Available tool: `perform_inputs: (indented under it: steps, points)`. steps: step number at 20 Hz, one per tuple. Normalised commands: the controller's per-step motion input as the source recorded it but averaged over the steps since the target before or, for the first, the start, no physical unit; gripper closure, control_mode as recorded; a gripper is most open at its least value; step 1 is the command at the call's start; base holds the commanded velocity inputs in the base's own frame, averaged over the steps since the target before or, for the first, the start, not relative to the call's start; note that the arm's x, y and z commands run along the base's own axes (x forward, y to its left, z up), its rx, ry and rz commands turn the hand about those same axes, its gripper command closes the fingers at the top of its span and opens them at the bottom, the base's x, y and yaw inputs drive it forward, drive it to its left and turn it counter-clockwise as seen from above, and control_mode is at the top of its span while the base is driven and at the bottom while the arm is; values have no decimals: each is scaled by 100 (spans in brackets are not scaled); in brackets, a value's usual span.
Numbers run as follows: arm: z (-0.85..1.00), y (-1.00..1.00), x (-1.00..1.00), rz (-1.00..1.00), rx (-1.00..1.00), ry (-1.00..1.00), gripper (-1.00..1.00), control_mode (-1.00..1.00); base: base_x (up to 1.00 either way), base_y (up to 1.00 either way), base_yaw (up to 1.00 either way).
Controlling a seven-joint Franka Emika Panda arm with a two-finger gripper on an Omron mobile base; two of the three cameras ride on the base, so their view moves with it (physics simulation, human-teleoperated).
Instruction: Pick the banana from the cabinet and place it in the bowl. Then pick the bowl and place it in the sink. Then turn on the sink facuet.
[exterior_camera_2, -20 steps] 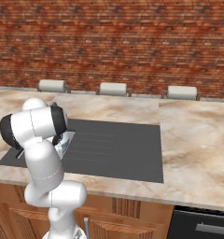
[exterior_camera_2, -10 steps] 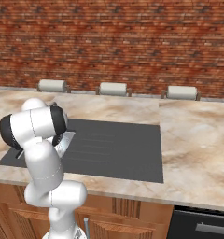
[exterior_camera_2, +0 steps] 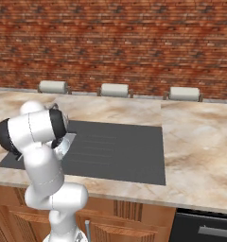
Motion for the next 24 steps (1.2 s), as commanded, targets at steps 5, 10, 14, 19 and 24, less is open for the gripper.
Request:
perform_inputs:
  steps: [5, 10, 14, 19, 24]
  points:
    - [68, -34, -41, -2, 6, -7, -100, -100, 0, 0, 0]
    - [97, -46, -34, -11, 12, 0, -100, -100, 0, 0, 0]
    - [100, -49, -8, -17, 14, 0, -100, -100, 0, 0, 0]
    - [95, -46, 8, -20, 22, 2, -100, -100, 0, 0, 0]
    - [27, -8, 45, -19, 30, 2, -100, -100, 0, 0, 0]
